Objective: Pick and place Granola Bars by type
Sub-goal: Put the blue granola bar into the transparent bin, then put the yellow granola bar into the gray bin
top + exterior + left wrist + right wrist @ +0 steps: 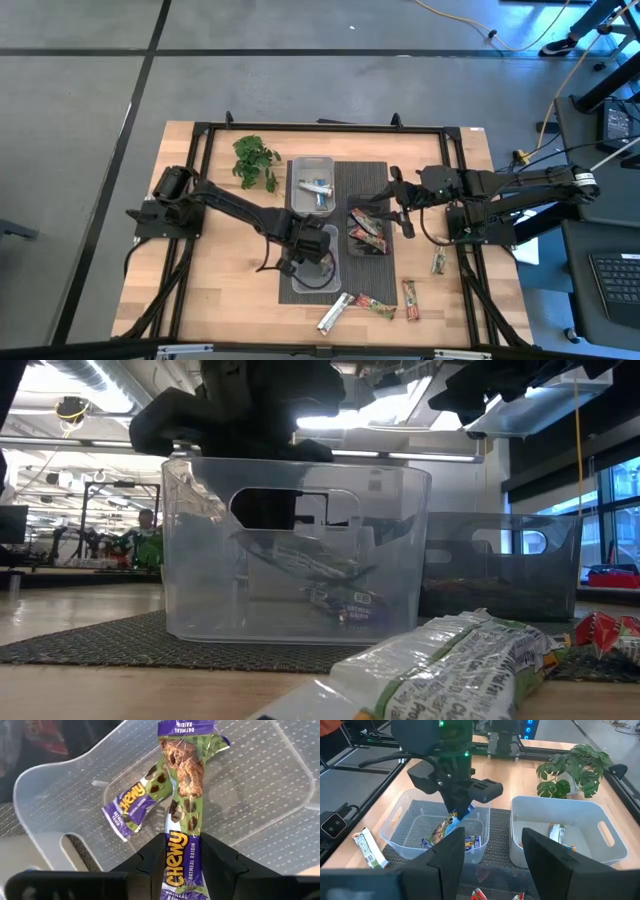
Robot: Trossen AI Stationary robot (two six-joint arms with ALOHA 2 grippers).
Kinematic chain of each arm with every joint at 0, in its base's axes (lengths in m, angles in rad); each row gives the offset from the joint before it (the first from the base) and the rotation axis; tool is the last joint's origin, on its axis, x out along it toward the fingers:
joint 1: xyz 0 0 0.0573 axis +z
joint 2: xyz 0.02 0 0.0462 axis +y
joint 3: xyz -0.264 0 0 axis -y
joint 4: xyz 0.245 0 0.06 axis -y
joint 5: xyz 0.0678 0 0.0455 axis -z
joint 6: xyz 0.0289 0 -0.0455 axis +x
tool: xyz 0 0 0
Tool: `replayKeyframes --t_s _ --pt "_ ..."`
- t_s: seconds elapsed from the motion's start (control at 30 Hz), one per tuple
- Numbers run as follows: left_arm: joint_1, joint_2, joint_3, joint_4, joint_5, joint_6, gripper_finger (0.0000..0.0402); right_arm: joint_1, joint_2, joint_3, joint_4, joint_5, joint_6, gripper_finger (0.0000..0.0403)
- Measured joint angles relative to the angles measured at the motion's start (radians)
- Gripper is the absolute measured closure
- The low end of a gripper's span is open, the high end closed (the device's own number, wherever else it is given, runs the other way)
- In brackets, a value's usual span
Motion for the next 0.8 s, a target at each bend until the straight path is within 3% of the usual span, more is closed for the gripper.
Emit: replayKeyframes --t_s 0.47,0.8 --pt "-0.003 0.000 0.000 0.027 -0.024 -0.057 0.0293 0.000 0.000 0.000 -0.036 0.000 0.003 0.0202" --pt "-0.002 -0.001 0.000 0.025 -0.060 -0.069 0.0255 0.000 0.000 0.000 -0.035 -0.001 0.033 0.0202"
